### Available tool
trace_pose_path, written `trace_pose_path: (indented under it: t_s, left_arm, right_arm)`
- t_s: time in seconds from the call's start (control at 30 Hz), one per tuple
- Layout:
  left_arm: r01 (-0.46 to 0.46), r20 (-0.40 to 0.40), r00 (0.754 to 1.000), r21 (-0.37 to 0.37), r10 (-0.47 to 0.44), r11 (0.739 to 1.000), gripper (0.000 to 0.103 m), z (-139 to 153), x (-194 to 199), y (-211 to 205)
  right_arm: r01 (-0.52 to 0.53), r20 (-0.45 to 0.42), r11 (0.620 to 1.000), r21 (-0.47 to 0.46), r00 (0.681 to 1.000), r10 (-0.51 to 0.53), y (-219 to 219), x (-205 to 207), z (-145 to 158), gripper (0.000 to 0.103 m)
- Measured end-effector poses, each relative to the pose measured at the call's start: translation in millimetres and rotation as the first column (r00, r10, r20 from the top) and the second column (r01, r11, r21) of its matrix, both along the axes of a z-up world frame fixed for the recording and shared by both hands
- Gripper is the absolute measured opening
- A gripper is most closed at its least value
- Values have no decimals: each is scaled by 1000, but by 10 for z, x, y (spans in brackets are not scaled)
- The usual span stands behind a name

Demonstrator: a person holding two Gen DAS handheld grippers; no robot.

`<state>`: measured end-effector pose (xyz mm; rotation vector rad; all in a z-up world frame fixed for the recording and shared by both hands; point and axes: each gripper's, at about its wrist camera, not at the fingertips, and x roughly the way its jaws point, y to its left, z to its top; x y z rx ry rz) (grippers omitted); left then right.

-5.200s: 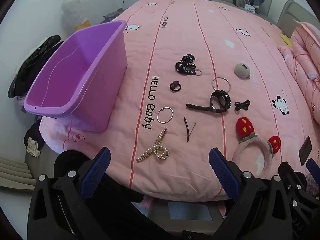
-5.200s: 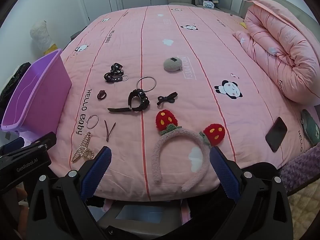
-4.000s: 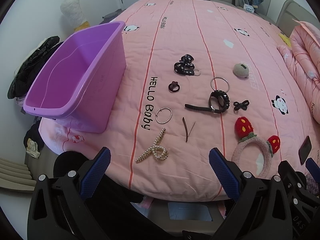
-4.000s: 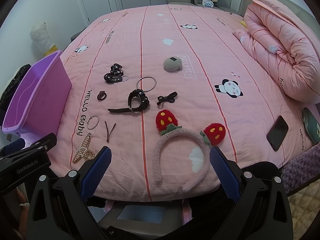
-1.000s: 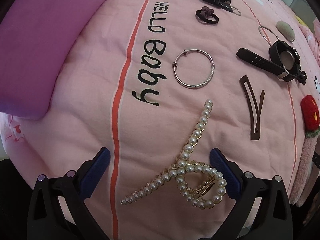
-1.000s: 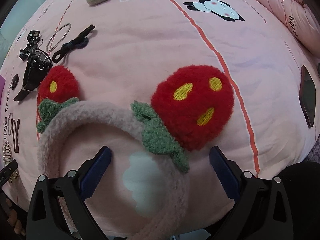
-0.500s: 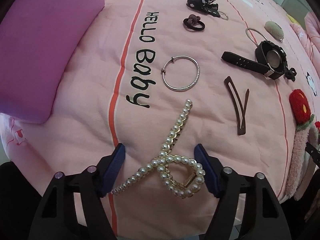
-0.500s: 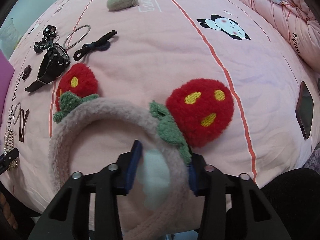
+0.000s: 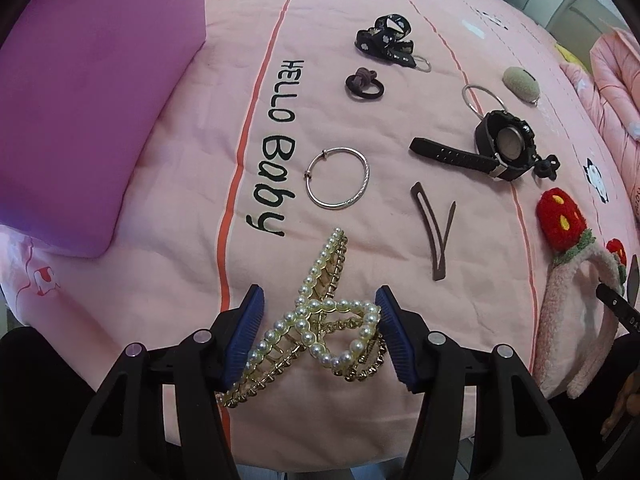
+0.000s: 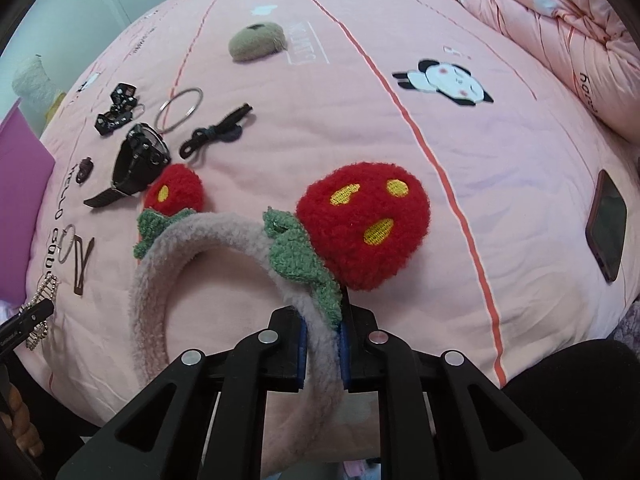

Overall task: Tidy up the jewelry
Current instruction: 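Lift the headband with the right tool while the left tool regrasps the pearl claw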

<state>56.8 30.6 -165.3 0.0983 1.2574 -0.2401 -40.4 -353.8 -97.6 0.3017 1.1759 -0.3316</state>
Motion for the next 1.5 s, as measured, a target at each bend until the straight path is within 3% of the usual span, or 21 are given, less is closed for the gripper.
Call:
trace_pose_path:
  t_s: [0.47,0.77,0.8,0.83,0.87,0.9,1.1,1.2,1.3,1.4,1.5]
  left_arm:
    - [1,117,993,-84,8,996,56,493,103,-10]
    - [3,247,969,-139,32,990,52,1214,51,-12]
    - [3,260,965,-153,37,988,45,1305,51,-1]
    - [3,277,960,-160,42,987,19,1409,54,8]
    - [-6,294,954,-153,51,988,9,1491,70,24]
    - [-10,299,952,-169,61,985,9,1552,99,55]
    - [-20,338,939,-144,68,989,6,1543,462,136]
    - [-27,335,940,-116,65,993,6,1539,635,178]
    - [-21,328,942,-141,67,990,6,1551,607,232]
    - [-13,266,962,-166,57,986,6,1417,451,236]
    - [-31,163,985,-186,62,982,7,1103,229,211]
  right_arm:
    - [-56,189,998,-35,980,62,214,192,611,12]
    - [-110,330,993,-37,937,116,394,342,1250,12]
    - [-121,345,992,-33,930,125,428,380,1320,12]
    - [-134,359,991,-30,923,135,466,425,1390,12]
    - [-151,375,988,-28,915,150,521,485,1467,12]
    - [-166,388,986,-30,907,165,574,534,1526,12]
    - [-255,422,965,-59,870,256,945,946,1690,12]
    - [-273,428,961,-47,864,266,1049,1108,1731,12]
    - [-273,429,961,-37,865,262,1085,1126,1732,12]
    - [-269,397,963,-18,882,253,1057,1087,1631,12]
    - [-257,362,966,0,901,240,987,1018,1466,12]
